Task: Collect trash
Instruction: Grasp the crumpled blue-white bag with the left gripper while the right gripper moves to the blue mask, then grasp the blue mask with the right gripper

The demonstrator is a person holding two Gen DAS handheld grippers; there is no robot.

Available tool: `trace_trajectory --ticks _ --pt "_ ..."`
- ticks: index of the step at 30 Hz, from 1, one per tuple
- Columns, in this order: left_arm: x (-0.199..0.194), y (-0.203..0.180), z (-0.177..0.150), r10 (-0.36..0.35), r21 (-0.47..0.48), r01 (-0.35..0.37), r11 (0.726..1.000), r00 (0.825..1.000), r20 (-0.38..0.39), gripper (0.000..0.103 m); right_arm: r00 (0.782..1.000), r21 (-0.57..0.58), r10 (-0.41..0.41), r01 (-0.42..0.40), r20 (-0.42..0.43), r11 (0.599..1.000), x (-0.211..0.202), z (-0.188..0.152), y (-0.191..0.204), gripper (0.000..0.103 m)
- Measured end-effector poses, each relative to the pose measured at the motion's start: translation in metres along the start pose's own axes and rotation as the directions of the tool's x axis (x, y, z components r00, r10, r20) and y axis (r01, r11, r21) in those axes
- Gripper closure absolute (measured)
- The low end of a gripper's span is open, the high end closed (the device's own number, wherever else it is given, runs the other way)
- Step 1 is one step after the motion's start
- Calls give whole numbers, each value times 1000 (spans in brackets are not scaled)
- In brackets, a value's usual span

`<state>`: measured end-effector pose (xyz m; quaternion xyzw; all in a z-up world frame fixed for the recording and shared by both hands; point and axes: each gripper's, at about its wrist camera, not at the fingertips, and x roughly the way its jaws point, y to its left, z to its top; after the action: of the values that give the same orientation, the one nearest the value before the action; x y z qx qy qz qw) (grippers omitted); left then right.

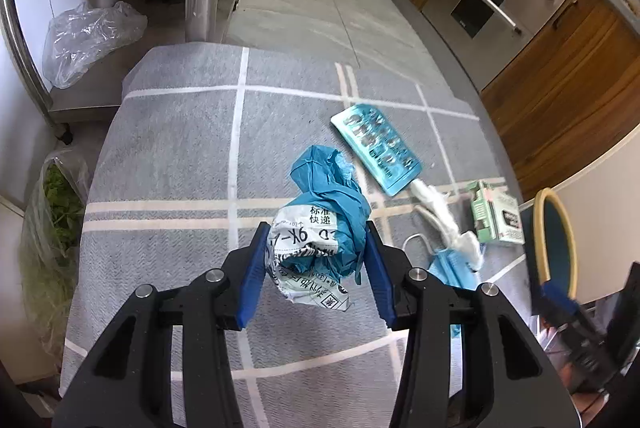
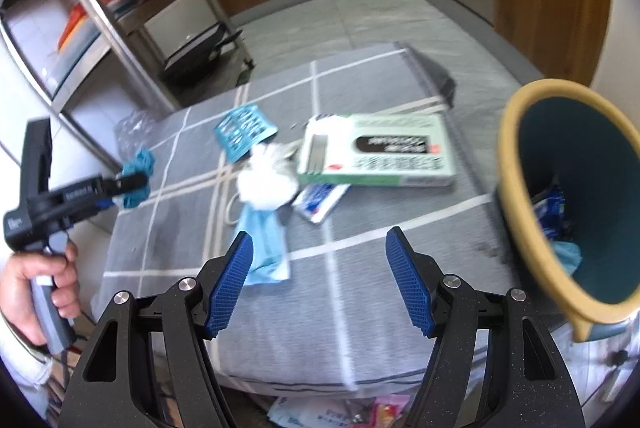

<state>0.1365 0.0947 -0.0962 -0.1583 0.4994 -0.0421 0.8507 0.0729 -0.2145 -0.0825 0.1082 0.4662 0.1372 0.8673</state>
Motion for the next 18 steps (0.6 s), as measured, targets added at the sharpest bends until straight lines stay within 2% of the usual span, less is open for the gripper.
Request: trace_trajectory --ticks 14,15,18 --pt "-13 -1 7 -44 -24 45 999 998 34 58 993 -71 5 -14 -120 997 63 -12 47 33" --pt "-13 -2 7 -45 -23 46 999 998 34 58 992 -75 3 -12 -125 997 66 -14 48 35" --pt "-11 -4 5 -46 -19 46 999 999 29 58 991 -84 -2 -9 -135 996 71 -18 47 52"
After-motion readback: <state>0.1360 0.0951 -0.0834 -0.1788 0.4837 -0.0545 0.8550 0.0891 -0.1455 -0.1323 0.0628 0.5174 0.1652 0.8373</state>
